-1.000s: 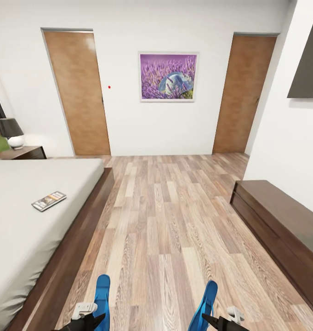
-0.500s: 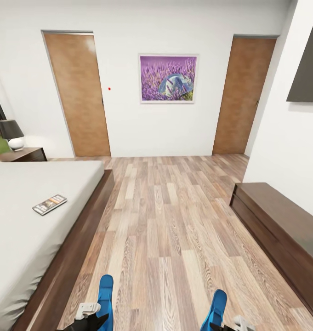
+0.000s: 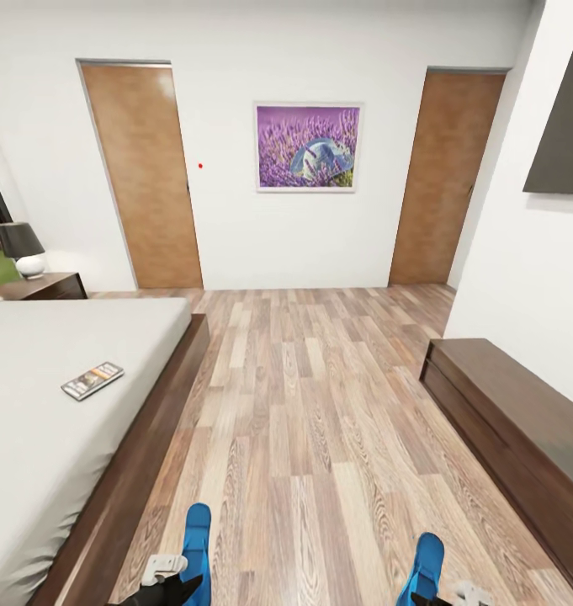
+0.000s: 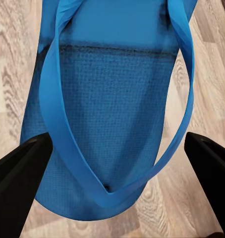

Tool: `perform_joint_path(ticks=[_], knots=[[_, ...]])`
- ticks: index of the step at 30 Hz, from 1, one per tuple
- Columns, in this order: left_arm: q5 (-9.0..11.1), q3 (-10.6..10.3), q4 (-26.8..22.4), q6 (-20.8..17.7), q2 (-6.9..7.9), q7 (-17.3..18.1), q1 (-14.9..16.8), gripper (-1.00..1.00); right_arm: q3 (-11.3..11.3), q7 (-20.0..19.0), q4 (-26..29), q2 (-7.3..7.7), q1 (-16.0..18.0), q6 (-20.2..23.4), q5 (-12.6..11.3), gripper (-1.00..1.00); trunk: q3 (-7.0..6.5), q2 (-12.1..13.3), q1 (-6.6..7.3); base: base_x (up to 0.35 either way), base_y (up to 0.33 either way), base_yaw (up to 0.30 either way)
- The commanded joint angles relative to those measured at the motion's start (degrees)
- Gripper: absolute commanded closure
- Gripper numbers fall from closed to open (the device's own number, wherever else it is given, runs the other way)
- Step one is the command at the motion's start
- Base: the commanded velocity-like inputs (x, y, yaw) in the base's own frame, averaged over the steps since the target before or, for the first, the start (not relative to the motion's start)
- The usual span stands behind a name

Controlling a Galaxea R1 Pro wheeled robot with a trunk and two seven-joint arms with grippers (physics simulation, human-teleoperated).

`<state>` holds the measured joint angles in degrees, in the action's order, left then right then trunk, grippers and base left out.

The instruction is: In the bedroom, move the book from the bed onto either nightstand, and place the two sandals side by side next to the bed.

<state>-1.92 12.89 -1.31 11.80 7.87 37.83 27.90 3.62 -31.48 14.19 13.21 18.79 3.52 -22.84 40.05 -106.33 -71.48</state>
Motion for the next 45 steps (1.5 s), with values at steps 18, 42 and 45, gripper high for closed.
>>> perform_joint_path(ticks=[18, 42, 45], knots=[[-0.3, 0.1, 0.1, 0.3, 0.13, 0.4, 0.0, 1.0, -0.2, -22.3, -7.0, 8.49, 0.0, -0.3, 0.0, 1.0, -3.18, 7.2, 3.97, 0.0, 0.0, 0.0], [-0.4, 0.0, 0.1, 0.4, 2.94, 7.4, 0.0, 1.0, -0.1, -22.4, -7.0, 8.33, 0.0, -0.4, 0.0, 1.0, -7.49, 16.8, 9.24, 0.0, 0.0, 0.0], [-0.4, 0.0, 0.1, 0.3, 2.05, 7.4, 0.0, 1.0, -0.2, -22.4, -7.1, 8.33, 0.0, -0.4, 0.0, 1.0, -8.03, 18.0, 9.9, 0.0, 0.0, 0.0]])
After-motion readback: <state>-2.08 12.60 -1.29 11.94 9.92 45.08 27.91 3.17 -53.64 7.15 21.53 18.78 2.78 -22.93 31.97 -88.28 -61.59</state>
